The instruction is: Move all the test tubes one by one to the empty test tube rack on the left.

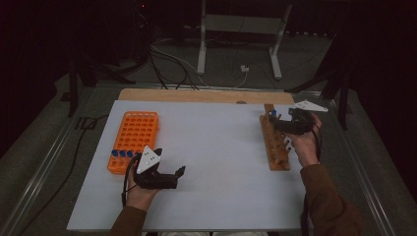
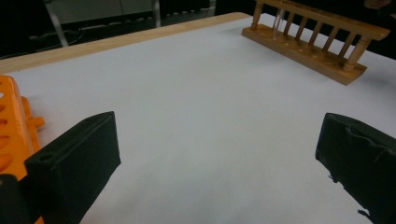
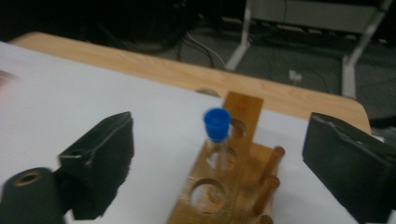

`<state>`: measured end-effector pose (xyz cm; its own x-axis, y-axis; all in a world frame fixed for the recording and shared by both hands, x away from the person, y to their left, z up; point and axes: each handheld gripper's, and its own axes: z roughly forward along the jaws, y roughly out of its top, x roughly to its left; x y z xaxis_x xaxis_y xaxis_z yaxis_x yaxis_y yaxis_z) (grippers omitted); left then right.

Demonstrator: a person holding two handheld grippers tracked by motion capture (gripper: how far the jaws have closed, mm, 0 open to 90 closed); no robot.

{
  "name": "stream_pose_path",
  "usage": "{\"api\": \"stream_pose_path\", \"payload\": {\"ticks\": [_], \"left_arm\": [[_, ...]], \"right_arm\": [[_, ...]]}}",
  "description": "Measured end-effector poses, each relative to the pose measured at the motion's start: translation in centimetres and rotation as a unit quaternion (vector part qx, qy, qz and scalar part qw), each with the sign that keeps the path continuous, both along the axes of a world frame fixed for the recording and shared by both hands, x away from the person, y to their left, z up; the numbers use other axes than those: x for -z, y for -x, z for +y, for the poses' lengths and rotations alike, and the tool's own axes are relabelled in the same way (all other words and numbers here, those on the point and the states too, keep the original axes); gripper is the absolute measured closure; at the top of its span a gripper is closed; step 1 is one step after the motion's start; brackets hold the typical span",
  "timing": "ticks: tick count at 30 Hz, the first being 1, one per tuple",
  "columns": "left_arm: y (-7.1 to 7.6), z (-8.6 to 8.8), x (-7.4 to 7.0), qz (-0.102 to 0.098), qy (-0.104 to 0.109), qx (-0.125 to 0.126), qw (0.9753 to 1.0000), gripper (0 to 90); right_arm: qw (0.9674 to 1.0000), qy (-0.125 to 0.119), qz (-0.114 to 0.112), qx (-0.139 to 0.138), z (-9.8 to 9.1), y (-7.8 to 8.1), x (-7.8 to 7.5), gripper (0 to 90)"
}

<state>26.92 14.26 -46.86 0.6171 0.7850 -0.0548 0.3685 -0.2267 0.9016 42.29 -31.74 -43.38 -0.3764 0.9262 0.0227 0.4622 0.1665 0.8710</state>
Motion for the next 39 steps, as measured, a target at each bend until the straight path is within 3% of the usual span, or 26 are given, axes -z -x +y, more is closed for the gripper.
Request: {"api": "stream_pose_path", "payload": {"ticks": [2,7,13,19,24,39], "left_arm": [[0.0,0.0,0.1,0.001,0.000,0.000,1.0000,0.7],[0.1,-0.3,0.2,0.004,-0.006,0.004,1.0000,0.7],[0.1,-0.6,0.4,0.005,-0.009,0.008,0.9999,0.7],[0.1,-0.6,0.4,0.006,-0.008,0.008,0.9999,0.7],[0.1,-0.7,0.5,0.008,-0.008,0.009,0.9999,0.7],[0.1,-0.7,0.6,0.011,-0.006,0.009,0.9999,0.7]], "right_arm": [[0.9999,0.007,0.008,0.000,0.1,-0.5,0.5,18.9],[0.9997,0.019,0.012,-0.006,0.5,-1.3,1.4,46.0],[0.9995,0.024,0.017,-0.008,0.8,-1.7,1.7,65.6],[0.9986,0.038,0.035,-0.010,0.8,-2.1,1.9,71.5],[0.9987,0.031,0.040,-0.009,0.5,-2.3,2.2,76.3],[0.9994,0.016,0.030,-0.005,0.0,-1.8,1.4,76.8]]}}
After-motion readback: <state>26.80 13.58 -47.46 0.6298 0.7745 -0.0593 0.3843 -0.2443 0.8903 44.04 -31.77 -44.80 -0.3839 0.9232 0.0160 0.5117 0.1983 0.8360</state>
